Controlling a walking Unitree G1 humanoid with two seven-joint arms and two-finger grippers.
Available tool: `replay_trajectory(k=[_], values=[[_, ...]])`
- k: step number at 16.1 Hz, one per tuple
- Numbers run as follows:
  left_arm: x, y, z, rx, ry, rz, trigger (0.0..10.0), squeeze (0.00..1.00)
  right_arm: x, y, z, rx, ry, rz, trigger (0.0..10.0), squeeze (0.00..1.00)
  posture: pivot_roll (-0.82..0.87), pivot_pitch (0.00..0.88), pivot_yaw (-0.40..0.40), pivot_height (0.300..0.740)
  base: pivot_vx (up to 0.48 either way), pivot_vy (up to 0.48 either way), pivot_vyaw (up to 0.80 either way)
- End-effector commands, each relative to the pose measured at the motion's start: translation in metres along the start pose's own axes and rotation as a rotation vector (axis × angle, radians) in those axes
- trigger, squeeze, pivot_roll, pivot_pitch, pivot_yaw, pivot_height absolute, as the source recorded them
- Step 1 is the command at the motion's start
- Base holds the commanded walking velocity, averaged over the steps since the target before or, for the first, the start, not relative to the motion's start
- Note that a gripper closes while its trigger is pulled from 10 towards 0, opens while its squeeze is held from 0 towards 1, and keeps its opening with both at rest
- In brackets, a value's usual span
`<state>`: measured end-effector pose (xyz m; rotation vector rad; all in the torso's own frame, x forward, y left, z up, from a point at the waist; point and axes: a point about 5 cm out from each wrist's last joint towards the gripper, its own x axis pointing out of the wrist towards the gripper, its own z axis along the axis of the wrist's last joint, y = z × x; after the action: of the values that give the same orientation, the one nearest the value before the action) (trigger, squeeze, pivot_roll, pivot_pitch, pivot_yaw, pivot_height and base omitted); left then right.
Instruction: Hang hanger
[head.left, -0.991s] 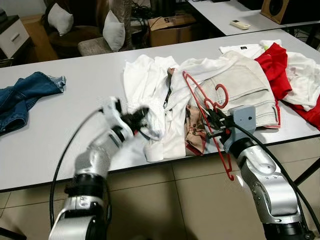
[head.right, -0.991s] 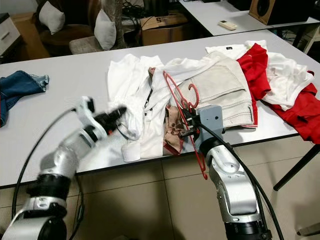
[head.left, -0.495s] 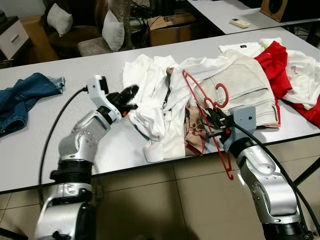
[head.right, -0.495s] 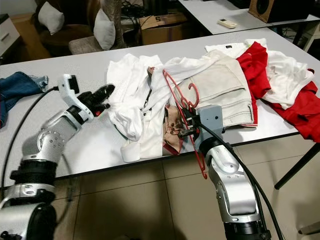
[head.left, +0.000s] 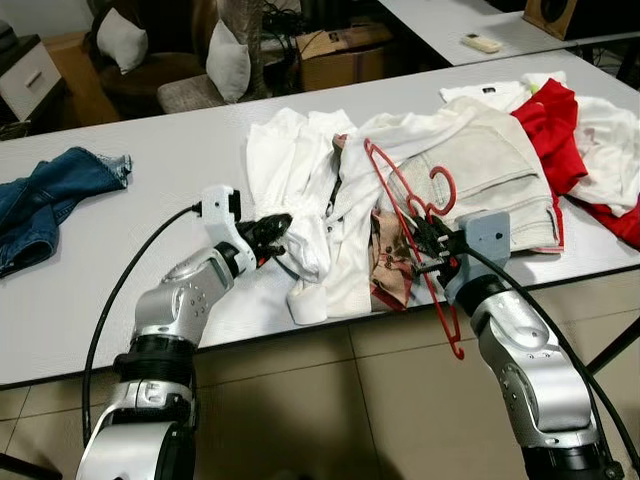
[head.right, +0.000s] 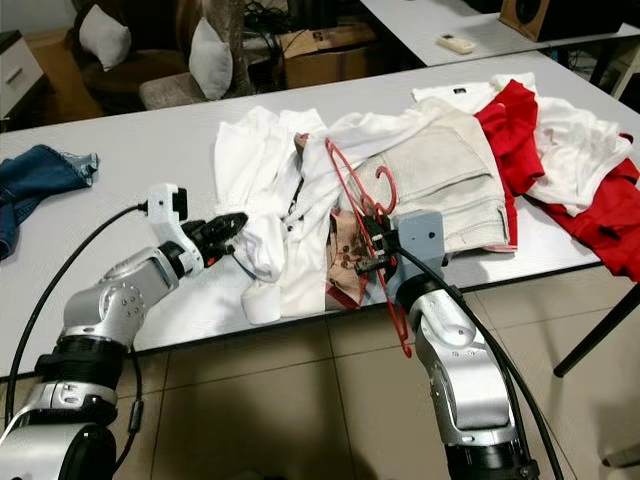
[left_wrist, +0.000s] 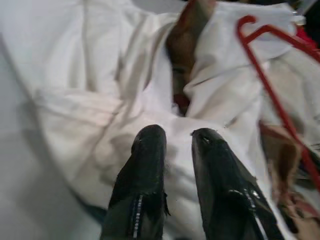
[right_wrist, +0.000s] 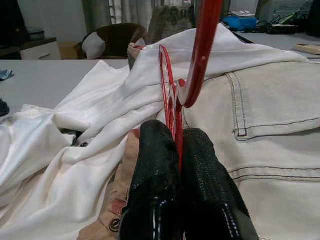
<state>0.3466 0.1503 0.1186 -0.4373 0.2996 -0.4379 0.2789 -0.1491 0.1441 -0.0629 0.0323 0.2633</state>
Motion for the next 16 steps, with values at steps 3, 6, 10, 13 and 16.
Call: replay_trajectory(k=[3, 6, 10, 13, 16], values=[[-0.001, 0.009, -0.002, -0.064, -0.032, 0.045, 10.0, 1.0, 0.001, 0.0, 0.0, 0.005, -0.009, -0.005, 10.0, 0.0, -0.12, 0.0, 0.166, 0.74, 0.0, 0.0, 0.0], [0.005, 0.005, -0.01, -0.174, -0.036, 0.037, 10.0, 1.0, 0.002, 0.001, 0.001, 0.008, -0.009, -0.002, 10.0, 0.0, -0.12, 0.0, 0.164, 0.74, 0.0, 0.0, 0.0], [0.007, -0.002, -0.027, -0.19, 0.041, 0.006, 10.0, 0.0, 0.002, 0.0, 0.001, 0.009, -0.006, 0.0, 10.0, 0.0, -0.12, 0.0, 0.158, 0.74, 0.0, 0.0, 0.0], [0.01, -0.004, -0.03, -0.188, 0.044, 0.007, 4.9, 0.0, 0.003, 0.001, 0.001, 0.008, -0.008, 0.004, 10.0, 0.0, -0.12, 0.0, 0.156, 0.74, 0.0, 0.0, 0.0], [0.011, -0.004, -0.03, -0.192, 0.035, 0.008, 0.0, 0.0, 0.003, 0.001, 0.002, 0.007, -0.008, 0.005, 10.0, 0.0, -0.12, 0.0, 0.157, 0.74, 0.0, 0.0, 0.0]])
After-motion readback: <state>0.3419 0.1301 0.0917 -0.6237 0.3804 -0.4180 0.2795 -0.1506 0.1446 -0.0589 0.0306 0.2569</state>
